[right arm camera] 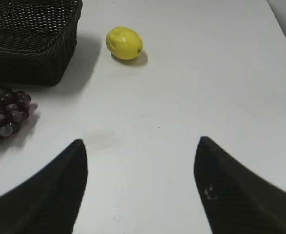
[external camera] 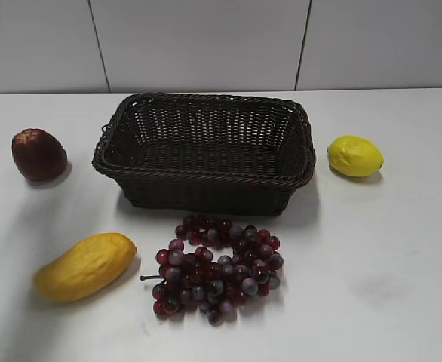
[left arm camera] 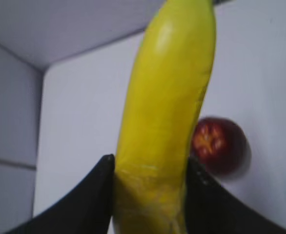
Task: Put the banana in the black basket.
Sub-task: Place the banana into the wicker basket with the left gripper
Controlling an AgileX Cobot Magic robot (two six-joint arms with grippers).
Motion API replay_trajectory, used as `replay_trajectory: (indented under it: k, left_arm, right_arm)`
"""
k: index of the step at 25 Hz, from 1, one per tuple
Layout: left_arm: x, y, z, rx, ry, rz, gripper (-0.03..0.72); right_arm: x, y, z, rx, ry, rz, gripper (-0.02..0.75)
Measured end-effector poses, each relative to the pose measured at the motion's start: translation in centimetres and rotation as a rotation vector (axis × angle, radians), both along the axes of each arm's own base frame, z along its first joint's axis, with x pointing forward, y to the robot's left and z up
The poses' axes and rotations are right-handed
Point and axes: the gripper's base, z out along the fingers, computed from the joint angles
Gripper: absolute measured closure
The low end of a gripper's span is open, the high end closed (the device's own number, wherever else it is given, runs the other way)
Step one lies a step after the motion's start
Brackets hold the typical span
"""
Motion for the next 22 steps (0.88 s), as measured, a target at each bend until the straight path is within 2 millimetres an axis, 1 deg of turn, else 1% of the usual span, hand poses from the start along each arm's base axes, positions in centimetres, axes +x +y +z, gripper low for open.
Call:
replay_trajectory:
  k: [2,4,6,9,12,14,18,22]
  left_arm:
    - [1.1,-1.3,1.4,0.054,-0.056,-0.063,0.288]
    - [2.2,-3.0,2.2,0.123,-0.100,-0.151,0.288]
    - [3.3,-5.0,2.5,0.199,-0.142,-0.255,0.288]
    - [4.4,-8.3,2.3,0.333,-0.205,-0.415,0.288]
    - [5.2,-11.4,1.5,0.435,-0.252,-0.538,0.288]
    - [5.4,-13.2,0.4,0.518,-0.266,-0.609,0.288]
    - [5.6,-16.2,-2.2,0.695,-0.272,-0.732,0.288]
    - [5.3,-18.7,-4.6,0.784,-0.265,-0.825,0.288]
  right_arm:
    - [0.0,0.0,0.0,0.000,0.000,0.000,0.219]
    - [0.0,0.0,0.0,0.000,0.000,0.000,0.219]
    - [0.0,0.0,0.0,0.000,0.000,0.000,0.219]
    - [0.0,0.0,0.0,0.000,0.000,0.000,0.219]
    - [0.0,0.0,0.0,0.000,0.000,0.000,0.219]
    - [0.0,0.0,0.0,0.000,0.000,0.000,0.219]
    - [0.0,0.0,0.0,0.000,0.000,0.000,0.219]
    - [0.0,0.0,0.0,0.000,0.000,0.000,0.219]
